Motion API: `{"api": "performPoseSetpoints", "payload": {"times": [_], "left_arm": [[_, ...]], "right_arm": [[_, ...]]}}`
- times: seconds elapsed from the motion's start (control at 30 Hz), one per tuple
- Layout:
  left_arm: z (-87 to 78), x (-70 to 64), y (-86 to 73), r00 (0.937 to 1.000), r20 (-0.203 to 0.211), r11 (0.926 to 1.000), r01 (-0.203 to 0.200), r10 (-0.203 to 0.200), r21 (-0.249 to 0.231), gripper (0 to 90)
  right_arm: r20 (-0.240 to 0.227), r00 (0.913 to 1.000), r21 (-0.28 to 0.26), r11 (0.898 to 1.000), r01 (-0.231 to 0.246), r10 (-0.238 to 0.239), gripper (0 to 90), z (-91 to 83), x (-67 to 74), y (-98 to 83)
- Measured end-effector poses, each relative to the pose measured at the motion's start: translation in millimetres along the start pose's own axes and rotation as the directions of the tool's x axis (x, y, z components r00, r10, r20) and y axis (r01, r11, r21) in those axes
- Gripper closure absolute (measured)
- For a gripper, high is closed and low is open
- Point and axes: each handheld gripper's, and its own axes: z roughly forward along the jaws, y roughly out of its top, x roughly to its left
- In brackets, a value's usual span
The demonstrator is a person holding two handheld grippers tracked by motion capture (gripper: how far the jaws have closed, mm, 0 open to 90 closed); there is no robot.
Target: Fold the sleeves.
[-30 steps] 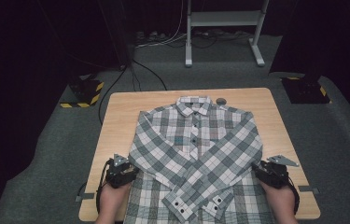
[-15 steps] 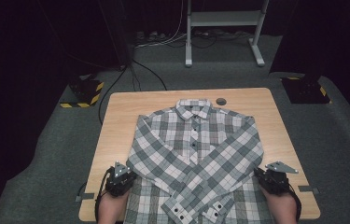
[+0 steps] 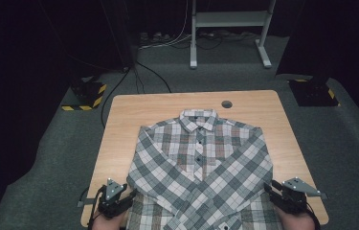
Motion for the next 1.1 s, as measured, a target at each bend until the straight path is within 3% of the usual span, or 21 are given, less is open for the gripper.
{"api": "performPoseSetpoints", "payload": {"times": [0.2, 0.33, 0.5, 0.6, 0.73, 0.83, 0.93, 1.0, 1.1], "left_arm": [[21.4, 14.8, 27.7, 0.9995, -0.005, 0.9994, 0.032, -0.032, -0.014, 50.0], [46.1, 23.5, 39.0, 0.9989, -0.014, 0.9984, 0.045, -0.045, 0.033, 49.3], [66.4, 28.6, 38.5, 0.9977, -0.015, 0.9946, 0.067, -0.066, 0.080, 49.5], [69.8, 28.8, 36.2, 0.9961, -0.003, 0.9925, 0.088, -0.088, 0.085, 49.5], [71.5, 29.7, 36.7, 0.9963, 0.012, 0.9917, 0.084, -0.086, 0.097, 49.9], [72.1, 27.5, 36.0, 0.9977, 0.029, 0.9944, 0.058, -0.061, 0.088, 59.0], [71.3, 24.0, 33.7, 0.9972, 0.050, 0.9955, 0.051, -0.055, 0.079, 73.2], [69.8, 21.9, 31.9, 0.9975, 0.048, 0.9960, 0.047, -0.051, 0.076, 77.8], [66.7, 20.1, 29.1, 0.9974, 0.048, 0.9960, 0.049, -0.053, 0.075, 78.6]], "right_arm": [[0.028, 0.9985, -0.028, 0.999, -0.045, 0.046, 53.5, 14.1, -12.1, 19.3], [0.048, 0.9966, 0.000, 0.998, -0.067, 0.067, 52.2, 34.7, -19.4, 26.4], [0.055, 0.9953, 0.036, 0.996, -0.082, 0.080, 52.2, 52.1, -22.7, 30.3], [0.051, 0.9952, 0.049, 0.995, -0.086, 0.083, 51.7, 57.4, -22.8, 28.9], [0.045, 0.9958, 0.056, 0.995, -0.082, 0.079, 51.5, 61.4, -21.8, 26.7], [0.042, 0.9968, 0.058, 0.996, -0.070, 0.068, 53.8, 63.2, -20.5, 27.9], [0.027, 0.9984, 0.062, 0.997, -0.051, 0.049, 70.4, 62.2, -19.1, 27.4], [0.016, 0.9994, 0.073, 0.997, -0.031, 0.029, 76.5, 60.1, -17.3, 27.0], [0.005, 0.9997, 0.083, 0.996, -0.025, 0.024, 76.6, 55.4, -16.7, 24.7]]}}
